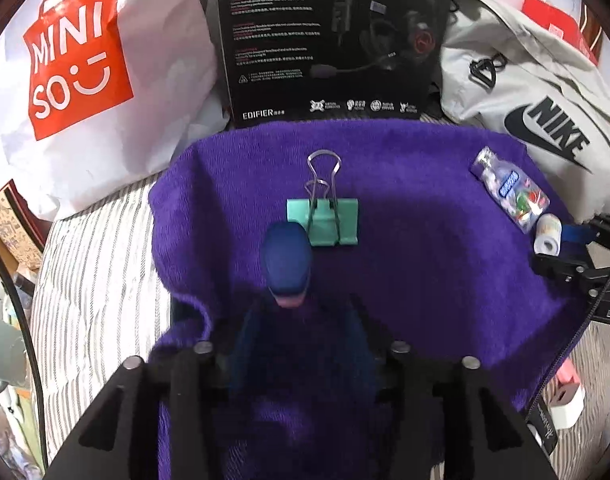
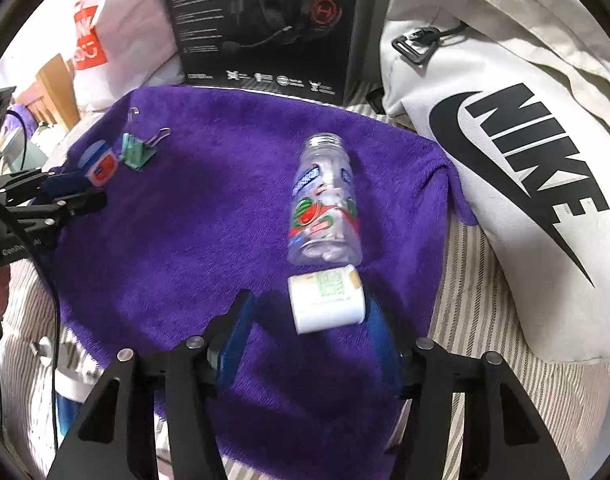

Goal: Organize rigid objects
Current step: 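Open both tools to set the tape beside the bottle and jar beside the clip, then grasp the white charger with the left tool while the right tool grasps the pink tube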

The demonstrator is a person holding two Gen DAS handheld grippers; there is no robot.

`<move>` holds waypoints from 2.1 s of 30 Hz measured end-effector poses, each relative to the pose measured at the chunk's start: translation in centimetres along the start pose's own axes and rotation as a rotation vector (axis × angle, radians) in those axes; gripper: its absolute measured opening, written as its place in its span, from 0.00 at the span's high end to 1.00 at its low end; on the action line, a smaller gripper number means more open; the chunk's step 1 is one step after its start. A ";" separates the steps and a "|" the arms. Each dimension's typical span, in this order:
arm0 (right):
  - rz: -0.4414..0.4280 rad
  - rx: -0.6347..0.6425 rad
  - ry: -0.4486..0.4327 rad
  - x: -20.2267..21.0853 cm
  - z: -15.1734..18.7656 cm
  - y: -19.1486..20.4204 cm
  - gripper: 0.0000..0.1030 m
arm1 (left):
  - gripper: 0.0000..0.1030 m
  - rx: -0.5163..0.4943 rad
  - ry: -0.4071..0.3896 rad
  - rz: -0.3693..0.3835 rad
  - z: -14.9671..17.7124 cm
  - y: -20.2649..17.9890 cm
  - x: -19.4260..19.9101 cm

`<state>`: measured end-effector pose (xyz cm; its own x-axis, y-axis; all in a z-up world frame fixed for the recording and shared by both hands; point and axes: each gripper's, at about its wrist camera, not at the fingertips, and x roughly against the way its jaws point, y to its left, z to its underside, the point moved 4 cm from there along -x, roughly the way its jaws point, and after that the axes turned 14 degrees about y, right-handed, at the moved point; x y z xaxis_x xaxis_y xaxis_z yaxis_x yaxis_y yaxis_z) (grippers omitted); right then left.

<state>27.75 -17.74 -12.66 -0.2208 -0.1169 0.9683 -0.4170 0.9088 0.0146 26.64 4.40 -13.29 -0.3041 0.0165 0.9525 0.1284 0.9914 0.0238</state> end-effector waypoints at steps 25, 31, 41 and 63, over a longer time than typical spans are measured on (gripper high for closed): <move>-0.086 -0.220 -0.100 8.0 12.5 -0.1 0.35 | 0.50 -0.027 -0.101 0.108 11.0 -5.3 8.8; -0.133 -0.260 -0.112 8.0 14.7 0.2 0.35 | 0.50 -0.045 -0.069 0.105 13.2 -6.6 6.6; -0.148 -0.270 -0.112 8.1 16.1 0.2 0.35 | 0.61 -0.027 -0.076 0.141 12.6 -6.2 4.6; -0.133 -0.170 -0.047 4.8 14.9 1.8 0.35 | 0.75 -0.032 -0.063 0.075 12.8 -4.7 4.2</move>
<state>12.79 -22.63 -11.66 -0.2165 -0.2550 0.9424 -0.2914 0.9382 0.1869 12.65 1.46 -13.29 -0.3512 0.0993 0.9310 0.1831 0.9824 -0.0357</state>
